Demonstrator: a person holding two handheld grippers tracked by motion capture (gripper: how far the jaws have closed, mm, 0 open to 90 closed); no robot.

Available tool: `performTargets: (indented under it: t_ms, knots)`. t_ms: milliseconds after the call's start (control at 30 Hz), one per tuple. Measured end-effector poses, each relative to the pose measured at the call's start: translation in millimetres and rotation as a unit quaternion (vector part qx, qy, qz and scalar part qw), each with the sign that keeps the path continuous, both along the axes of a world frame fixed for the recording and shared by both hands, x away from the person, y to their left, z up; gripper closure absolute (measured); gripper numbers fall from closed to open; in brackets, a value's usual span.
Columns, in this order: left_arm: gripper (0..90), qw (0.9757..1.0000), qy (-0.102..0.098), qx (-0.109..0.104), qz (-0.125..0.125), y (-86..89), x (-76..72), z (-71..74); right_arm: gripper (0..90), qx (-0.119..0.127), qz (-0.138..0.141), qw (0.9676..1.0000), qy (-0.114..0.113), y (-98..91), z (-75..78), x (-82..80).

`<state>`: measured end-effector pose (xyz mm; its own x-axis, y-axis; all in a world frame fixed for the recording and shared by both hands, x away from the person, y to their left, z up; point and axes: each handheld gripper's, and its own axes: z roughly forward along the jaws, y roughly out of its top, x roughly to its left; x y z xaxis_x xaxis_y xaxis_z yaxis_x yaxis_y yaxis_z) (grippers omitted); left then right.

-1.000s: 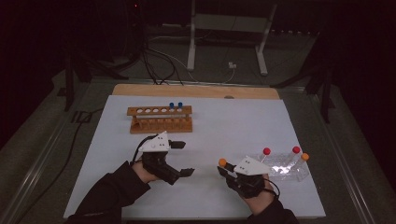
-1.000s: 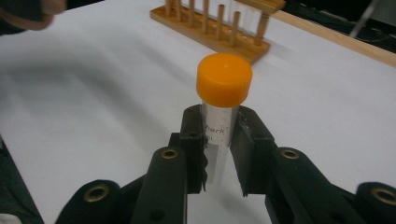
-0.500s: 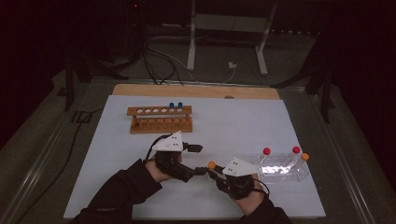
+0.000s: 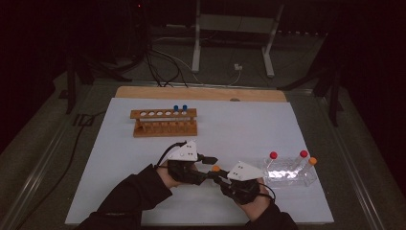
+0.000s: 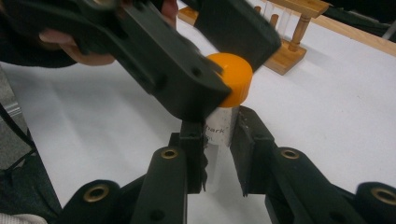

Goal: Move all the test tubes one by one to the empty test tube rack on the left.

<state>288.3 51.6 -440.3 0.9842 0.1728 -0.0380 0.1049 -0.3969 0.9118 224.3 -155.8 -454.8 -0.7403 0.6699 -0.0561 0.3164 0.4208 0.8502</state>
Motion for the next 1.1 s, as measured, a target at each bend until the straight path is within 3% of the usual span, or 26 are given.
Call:
performTargets:
  t_ms: [167, 533, 833, 1100]
  knots:
    - [70.3, 1.0000, -0.003, 0.000, -0.009, -2.7, 0.3, -0.5, 74.3, 0.000, -0.003, 1.0000, 0.002, -0.9, -0.1, 0.8]
    - [71.8, 0.9999, -0.007, 0.000, -0.015, -1.3, 2.5, 3.7, 71.7, 0.011, -0.004, 0.9999, 0.001, -2.7, 1.6, 0.6]
    - [71.8, 0.9996, -0.019, 0.003, 0.022, 19.3, 11.9, 16.1, 38.9, 0.031, -0.024, 0.9992, -0.013, -13.1, 9.5, 0.4]
    - [71.8, 0.9972, -0.029, 0.004, 0.069, 45.1, 23.0, 26.3, 13.9, 0.049, -0.040, 0.9978, -0.022, -17.9, 13.5, 0.1]
